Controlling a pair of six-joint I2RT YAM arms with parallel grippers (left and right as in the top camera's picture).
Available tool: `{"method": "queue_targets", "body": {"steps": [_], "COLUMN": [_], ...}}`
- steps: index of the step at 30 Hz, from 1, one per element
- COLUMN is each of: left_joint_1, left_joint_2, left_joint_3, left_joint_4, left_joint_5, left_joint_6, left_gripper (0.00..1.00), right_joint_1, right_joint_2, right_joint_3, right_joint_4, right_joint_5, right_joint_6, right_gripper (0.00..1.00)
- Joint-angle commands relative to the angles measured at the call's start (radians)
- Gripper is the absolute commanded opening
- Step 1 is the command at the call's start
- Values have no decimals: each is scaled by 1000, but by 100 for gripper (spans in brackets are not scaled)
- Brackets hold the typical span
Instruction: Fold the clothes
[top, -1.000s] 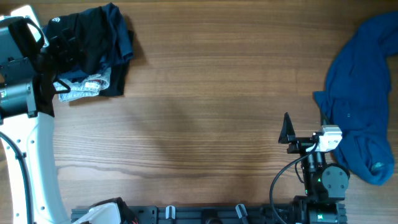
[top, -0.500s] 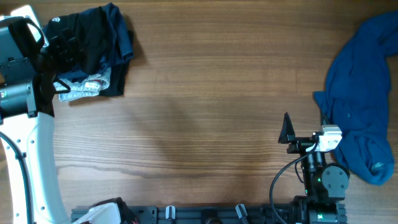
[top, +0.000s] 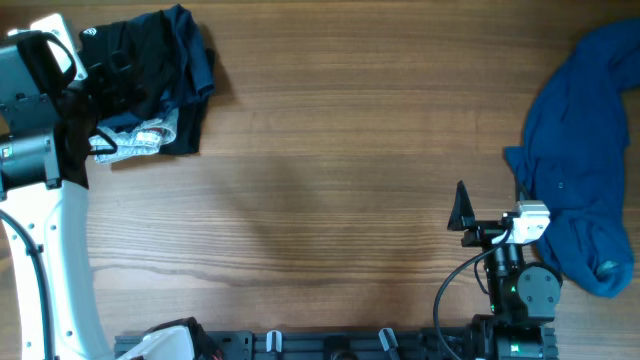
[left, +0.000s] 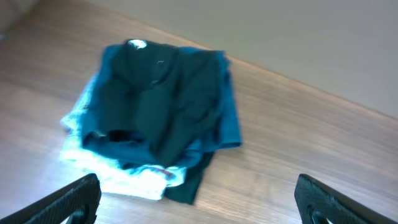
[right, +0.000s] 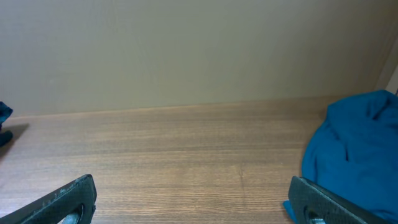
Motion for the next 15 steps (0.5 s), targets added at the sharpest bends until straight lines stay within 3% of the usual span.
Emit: {"method": "queue_targets", "body": {"steps": [1, 8, 15], "left_joint_1": [-32, -144, -175], "left_joint_2": [-60, -283, -519], "left_joint_3": [-132, -599, -881], "left_joint_4": [149, 557, 657], "left_joint_5": [140, 140, 140], "left_joint_6": [0, -1, -63], "left_gripper": [100, 100, 100], "right_joint_1": [-6, -6, -6], "right_joint_2": [6, 6, 6], "right_joint_3": [-2, -2, -2], "right_joint_4": [3, 3, 3], "right_joint_5": [-1, -1, -1], "right_joint_6": [-18, -19, -18], "right_gripper": [100, 100, 100]}}
